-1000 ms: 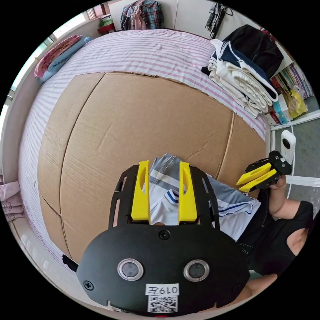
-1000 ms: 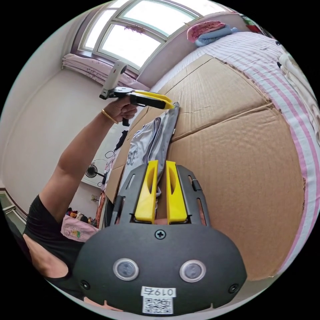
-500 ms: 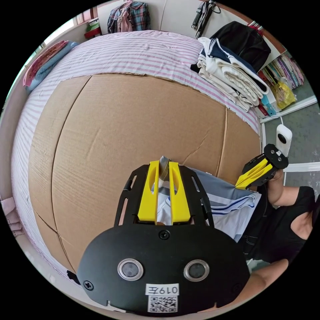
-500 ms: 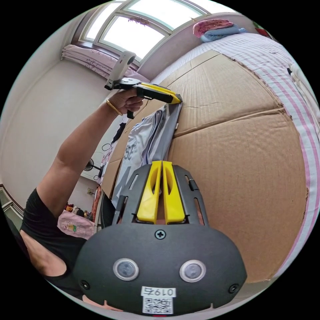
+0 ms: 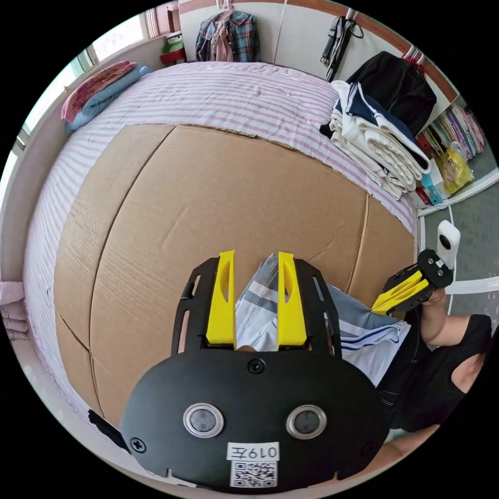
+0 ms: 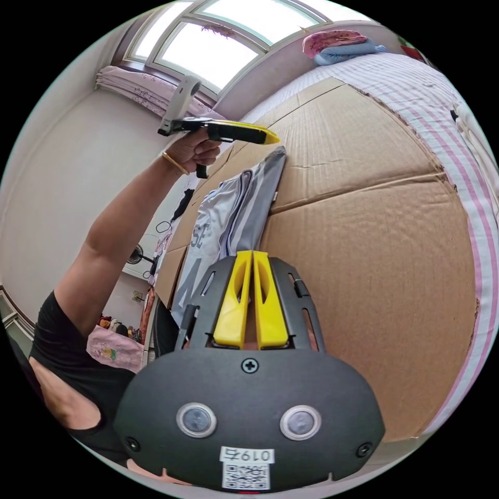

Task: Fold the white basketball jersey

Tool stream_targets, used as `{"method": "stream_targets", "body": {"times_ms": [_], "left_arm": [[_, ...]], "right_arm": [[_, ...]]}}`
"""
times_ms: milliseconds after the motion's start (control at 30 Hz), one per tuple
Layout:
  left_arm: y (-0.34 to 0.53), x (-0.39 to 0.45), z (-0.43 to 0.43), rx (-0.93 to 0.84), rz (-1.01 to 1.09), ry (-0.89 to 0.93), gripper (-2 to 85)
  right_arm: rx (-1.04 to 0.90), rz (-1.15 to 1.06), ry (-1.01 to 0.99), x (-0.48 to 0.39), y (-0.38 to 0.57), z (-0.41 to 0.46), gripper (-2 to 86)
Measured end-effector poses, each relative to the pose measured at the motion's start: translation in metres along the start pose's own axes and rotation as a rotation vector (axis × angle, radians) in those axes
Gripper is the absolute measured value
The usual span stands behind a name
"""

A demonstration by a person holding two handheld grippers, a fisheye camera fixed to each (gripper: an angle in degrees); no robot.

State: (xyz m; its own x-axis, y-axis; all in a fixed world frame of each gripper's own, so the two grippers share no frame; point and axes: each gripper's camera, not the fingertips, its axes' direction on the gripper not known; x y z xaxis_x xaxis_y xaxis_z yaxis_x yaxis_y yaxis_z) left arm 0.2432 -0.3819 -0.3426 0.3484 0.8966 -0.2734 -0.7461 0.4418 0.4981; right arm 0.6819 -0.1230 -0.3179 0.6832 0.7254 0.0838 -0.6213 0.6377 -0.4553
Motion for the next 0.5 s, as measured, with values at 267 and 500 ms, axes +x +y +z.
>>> {"method": "stream_targets", "body": {"times_ms": [267, 500], "left_arm": [[0.056, 0.019, 0.024, -0.141, 0.020, -0.030, 7.8], [0.096, 0.048, 0.036, -0.095, 0.003, -0.058, 5.6]], "right_arm": [[0.007, -0.021, 0.014, 0.034, 0.038, 0.045, 4.3], [-0.022, -0.043, 0.059, 0.061, 0.075, 0.093, 0.6]]}}
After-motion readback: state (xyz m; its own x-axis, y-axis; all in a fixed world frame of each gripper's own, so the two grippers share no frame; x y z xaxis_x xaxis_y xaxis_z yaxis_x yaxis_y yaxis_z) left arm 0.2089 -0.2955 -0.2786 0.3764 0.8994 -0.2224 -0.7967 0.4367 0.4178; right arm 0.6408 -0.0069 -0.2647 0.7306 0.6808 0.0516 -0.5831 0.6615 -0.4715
